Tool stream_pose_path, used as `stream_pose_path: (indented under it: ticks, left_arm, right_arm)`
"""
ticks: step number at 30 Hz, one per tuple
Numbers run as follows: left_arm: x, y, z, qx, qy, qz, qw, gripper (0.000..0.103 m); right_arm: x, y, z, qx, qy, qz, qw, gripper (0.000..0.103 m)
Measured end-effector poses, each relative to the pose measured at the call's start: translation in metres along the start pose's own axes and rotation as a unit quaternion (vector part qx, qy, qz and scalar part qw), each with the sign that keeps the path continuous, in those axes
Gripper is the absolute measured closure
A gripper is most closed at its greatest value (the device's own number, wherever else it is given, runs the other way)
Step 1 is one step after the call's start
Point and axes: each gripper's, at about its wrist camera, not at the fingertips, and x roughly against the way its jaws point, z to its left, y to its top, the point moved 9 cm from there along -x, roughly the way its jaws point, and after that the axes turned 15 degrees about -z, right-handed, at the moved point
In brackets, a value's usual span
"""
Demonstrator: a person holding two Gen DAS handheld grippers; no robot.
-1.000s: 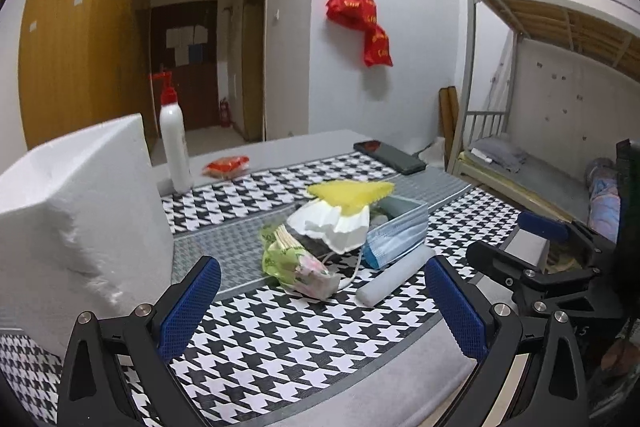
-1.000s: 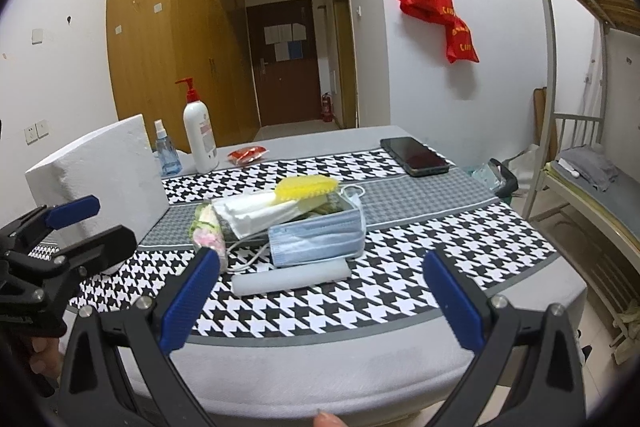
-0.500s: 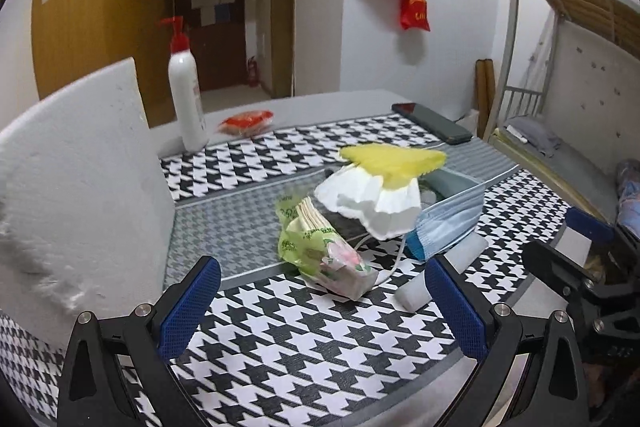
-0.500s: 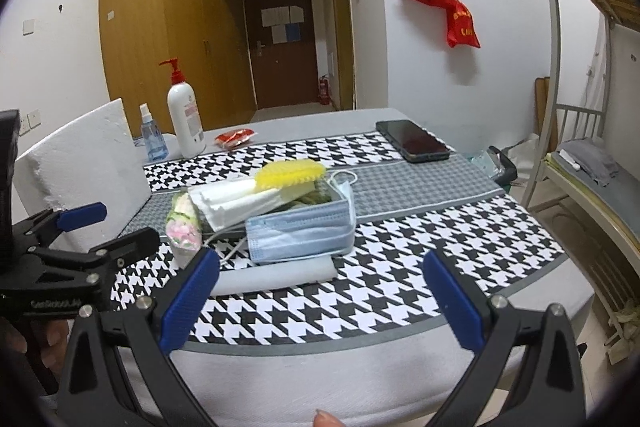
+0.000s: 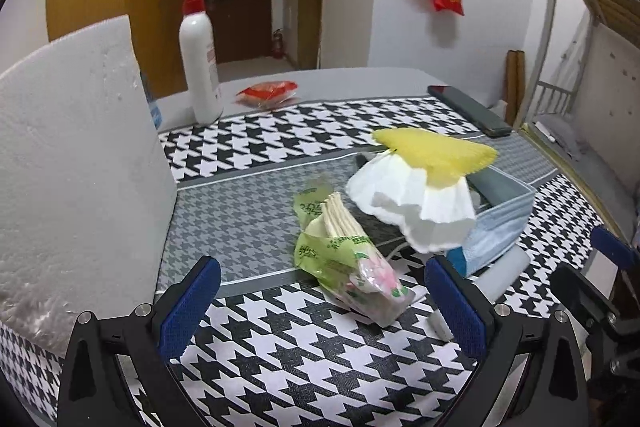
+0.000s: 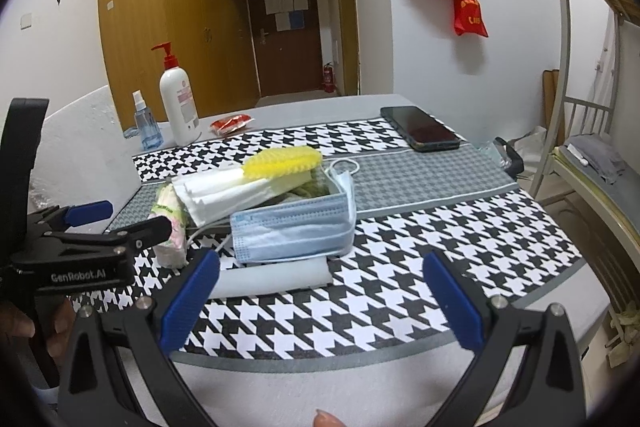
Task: Organize soft objects
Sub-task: 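Move the left gripper to the green tissue pack and close on it, then grasp the blue face mask with the right gripper while the left gripper lifts the tissue pack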
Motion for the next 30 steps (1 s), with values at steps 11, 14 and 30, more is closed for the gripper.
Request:
stream_pose_path:
  ticks: [11,14,30]
  left_arm:
    - [-0.017,-0.011,-0.003,0.004,0.005,0.046,0.9989,0.02]
    - [-0.018,-0.01,0.001,-0.003,0.016,0.04,0.9991,0.02]
    - [-0.026,-0.004,0.018,0.012,0.02,0.042,0.9989,0.049]
  right_arm:
    - [-0.006,-0.002,-0.006,-0.003,0.005,0.005,1.0,0.0]
    - [-0.007,-0.002,-0.008,-0.002,0.005,0.006,1.0,0.0]
    - [-0.011,-0.003,-0.007,0.001,0.016,0.011,1.0,0.0]
